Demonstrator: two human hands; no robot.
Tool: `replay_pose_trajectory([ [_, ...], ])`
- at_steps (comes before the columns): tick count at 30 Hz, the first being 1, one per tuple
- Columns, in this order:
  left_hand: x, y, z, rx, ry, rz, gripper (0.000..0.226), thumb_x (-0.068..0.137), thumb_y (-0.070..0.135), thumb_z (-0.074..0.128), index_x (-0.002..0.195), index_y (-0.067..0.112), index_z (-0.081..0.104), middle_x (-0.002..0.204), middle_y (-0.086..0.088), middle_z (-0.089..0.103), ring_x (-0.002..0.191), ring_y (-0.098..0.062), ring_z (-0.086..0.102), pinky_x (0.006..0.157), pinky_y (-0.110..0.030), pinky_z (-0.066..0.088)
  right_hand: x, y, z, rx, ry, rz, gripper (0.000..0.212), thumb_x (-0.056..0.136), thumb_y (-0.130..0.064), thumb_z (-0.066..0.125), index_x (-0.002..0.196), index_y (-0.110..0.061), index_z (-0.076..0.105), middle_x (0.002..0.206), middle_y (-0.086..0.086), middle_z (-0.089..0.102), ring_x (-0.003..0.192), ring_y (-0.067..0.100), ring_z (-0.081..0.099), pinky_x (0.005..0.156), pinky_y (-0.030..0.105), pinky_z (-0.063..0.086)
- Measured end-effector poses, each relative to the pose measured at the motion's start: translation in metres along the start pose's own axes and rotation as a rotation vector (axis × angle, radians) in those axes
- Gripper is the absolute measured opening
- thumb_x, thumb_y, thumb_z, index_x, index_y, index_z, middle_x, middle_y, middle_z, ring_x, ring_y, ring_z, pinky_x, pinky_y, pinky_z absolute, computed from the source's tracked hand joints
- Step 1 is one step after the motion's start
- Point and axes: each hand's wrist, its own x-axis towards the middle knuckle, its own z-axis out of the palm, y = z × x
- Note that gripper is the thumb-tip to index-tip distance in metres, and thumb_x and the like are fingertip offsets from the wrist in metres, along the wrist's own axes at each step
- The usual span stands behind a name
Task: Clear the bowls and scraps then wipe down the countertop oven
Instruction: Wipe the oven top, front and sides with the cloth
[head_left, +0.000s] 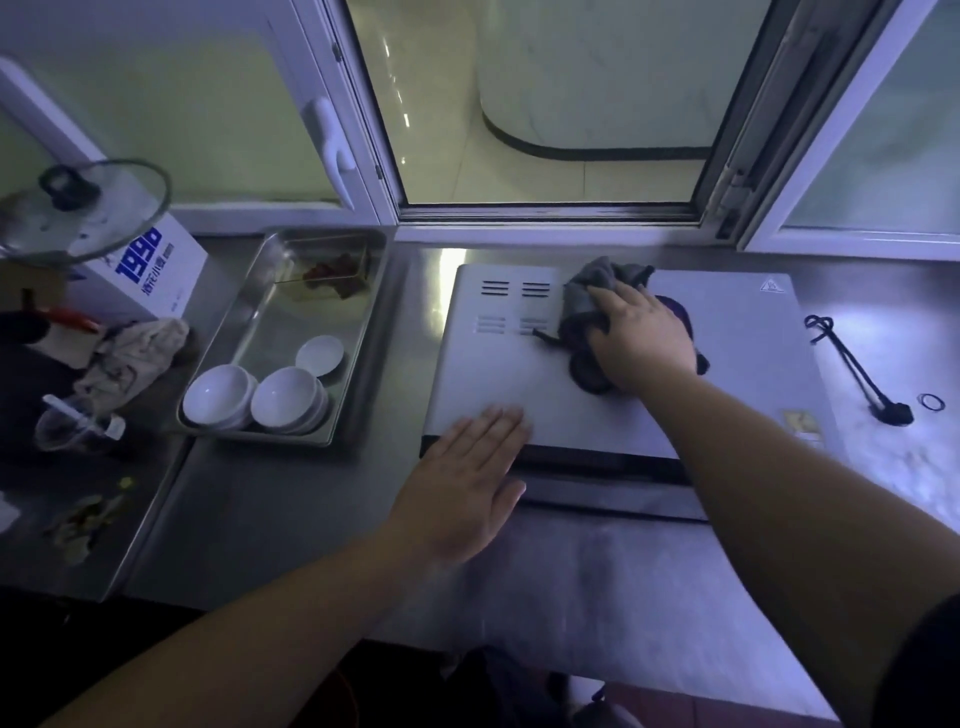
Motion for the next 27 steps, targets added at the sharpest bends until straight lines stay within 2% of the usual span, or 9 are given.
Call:
replay_pose_trajectory([
  [4,0.006,0.005,-0.007,-0.013,0.01,-0.026,0.058,0.107,0.048,0.028,0.158,0.02,0.035,0.166,0.003,0.029,0.155,-0.014,0.019,0.122,-0.042,0.026,-0.007,0.051,-0.018,0.008,0.055,0.13,0.058,0.097,-0.041,0.044,0.154,-0.032,0.039,0.164,0.0,0.036,0.151,0.031,0.03,0.12,0.048,0.028],
  [7,0.02,0.012,-0.011,-0.051,-0.013,-0.049,0.057,0.107,0.047,0.028,0.157,0.021,0.035,0.167,0.004,0.027,0.155,-0.013,0.018,0.122,-0.042,0.028,-0.011,0.08,-0.025,0.0,0.081,0.211,0.06,0.093,-0.043,0.041,0.152,-0.029,0.041,0.159,0.004,0.042,0.147,0.034,0.035,0.117,0.051,0.034],
  [13,0.062,0.009,-0.012,-0.079,-0.107,-0.056,0.06,0.105,0.05,0.021,0.161,0.026,0.026,0.169,0.009,0.015,0.156,-0.009,0.007,0.126,-0.04,0.016,-0.009,0.112,-0.036,-0.015,0.098,0.29,0.058,0.096,-0.043,0.042,0.151,-0.029,0.041,0.157,0.008,0.043,0.144,0.037,0.037,0.116,0.052,0.035],
  [19,0.066,0.008,-0.005,-0.037,-0.109,-0.049,0.062,0.106,0.051,0.016,0.162,0.025,0.021,0.17,0.008,0.012,0.157,-0.009,0.004,0.127,-0.04,0.012,0.011,0.12,-0.04,0.009,0.13,0.396,0.056,0.097,-0.044,0.038,0.149,-0.026,0.04,0.155,0.014,0.041,0.143,0.039,0.035,0.112,0.055,0.036],
  [24,0.067,0.008,-0.007,-0.057,-0.117,-0.037,0.061,0.107,0.05,0.017,0.162,0.023,0.019,0.17,0.006,0.011,0.157,-0.01,0.0,0.128,-0.04,0.008,0.032,0.105,-0.041,0.0,0.142,0.476,0.054,0.097,-0.041,0.036,0.144,-0.016,0.044,0.155,0.022,0.04,0.145,0.045,0.031,0.116,0.056,0.032],
  [27,0.067,0.009,-0.007,-0.068,-0.122,-0.04,0.062,0.107,0.051,0.012,0.163,0.024,0.015,0.17,0.005,0.011,0.157,-0.012,0.001,0.128,-0.041,0.008,0.041,0.072,-0.031,-0.017,0.13,0.392,0.056,0.098,-0.04,0.036,0.147,-0.015,0.044,0.153,0.021,0.043,0.148,0.043,0.029,0.119,0.054,0.029],
])
